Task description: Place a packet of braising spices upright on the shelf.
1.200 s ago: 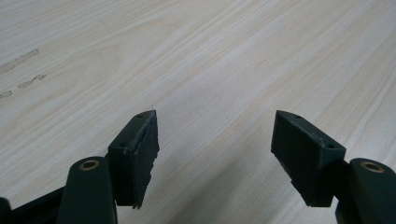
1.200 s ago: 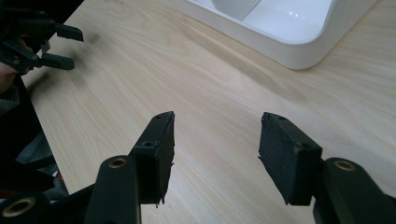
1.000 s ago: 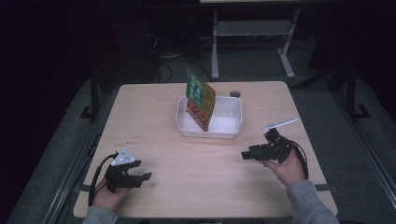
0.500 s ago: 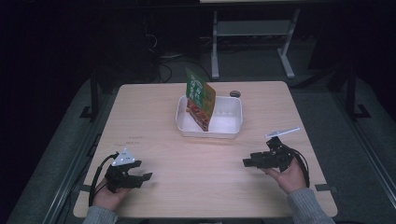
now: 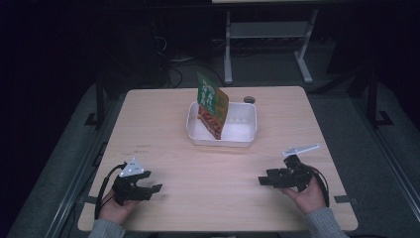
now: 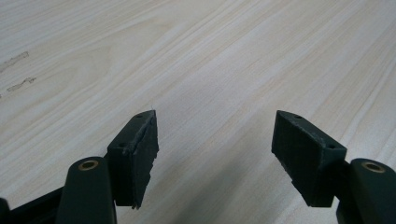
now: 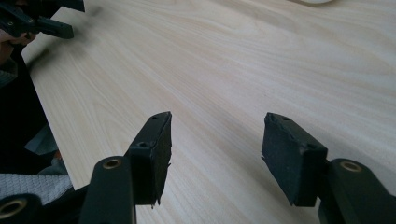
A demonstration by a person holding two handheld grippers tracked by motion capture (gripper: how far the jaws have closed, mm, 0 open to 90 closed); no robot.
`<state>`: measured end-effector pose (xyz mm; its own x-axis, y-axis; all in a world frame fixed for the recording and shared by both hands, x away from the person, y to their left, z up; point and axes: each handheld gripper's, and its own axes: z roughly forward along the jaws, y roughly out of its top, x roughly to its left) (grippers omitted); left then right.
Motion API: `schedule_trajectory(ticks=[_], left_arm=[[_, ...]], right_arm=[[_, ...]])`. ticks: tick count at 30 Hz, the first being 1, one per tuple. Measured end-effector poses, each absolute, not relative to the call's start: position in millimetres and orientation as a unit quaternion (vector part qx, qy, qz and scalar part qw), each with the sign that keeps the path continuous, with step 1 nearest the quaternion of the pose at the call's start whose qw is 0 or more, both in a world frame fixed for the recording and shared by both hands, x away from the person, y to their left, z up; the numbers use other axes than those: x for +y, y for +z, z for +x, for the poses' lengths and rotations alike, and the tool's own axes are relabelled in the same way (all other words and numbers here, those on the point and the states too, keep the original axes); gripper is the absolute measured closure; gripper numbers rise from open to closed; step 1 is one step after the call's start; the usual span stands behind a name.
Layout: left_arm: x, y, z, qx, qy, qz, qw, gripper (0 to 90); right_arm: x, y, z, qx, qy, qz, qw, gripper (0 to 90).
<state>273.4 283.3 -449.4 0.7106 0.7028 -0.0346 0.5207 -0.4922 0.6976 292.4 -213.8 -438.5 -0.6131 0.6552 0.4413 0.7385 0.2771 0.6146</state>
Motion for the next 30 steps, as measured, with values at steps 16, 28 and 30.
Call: schedule_trajectory(ticks=[16, 28, 30], left_arm=[[280.4, -449.2, 273.2, 0.351, 0.124, 0.858, 0.354, 30.9], [278.9, -449.0, 274.1, 0.345, 0.123, 0.86, 0.356, 30.6], [278.9, -449.1, 274.1, 0.345, 0.123, 0.86, 0.356, 30.5]], right_arm=[[-207.8, -453.7, 273.4, -0.809, -0.41, -0.419, 0.031, 41.1], [-194.6, -457.1, 271.8, -0.824, -0.405, -0.396, 0.024, 41.2], [-194.7, -457.3, 271.9, -0.824, -0.404, -0.396, 0.025, 41.2]])
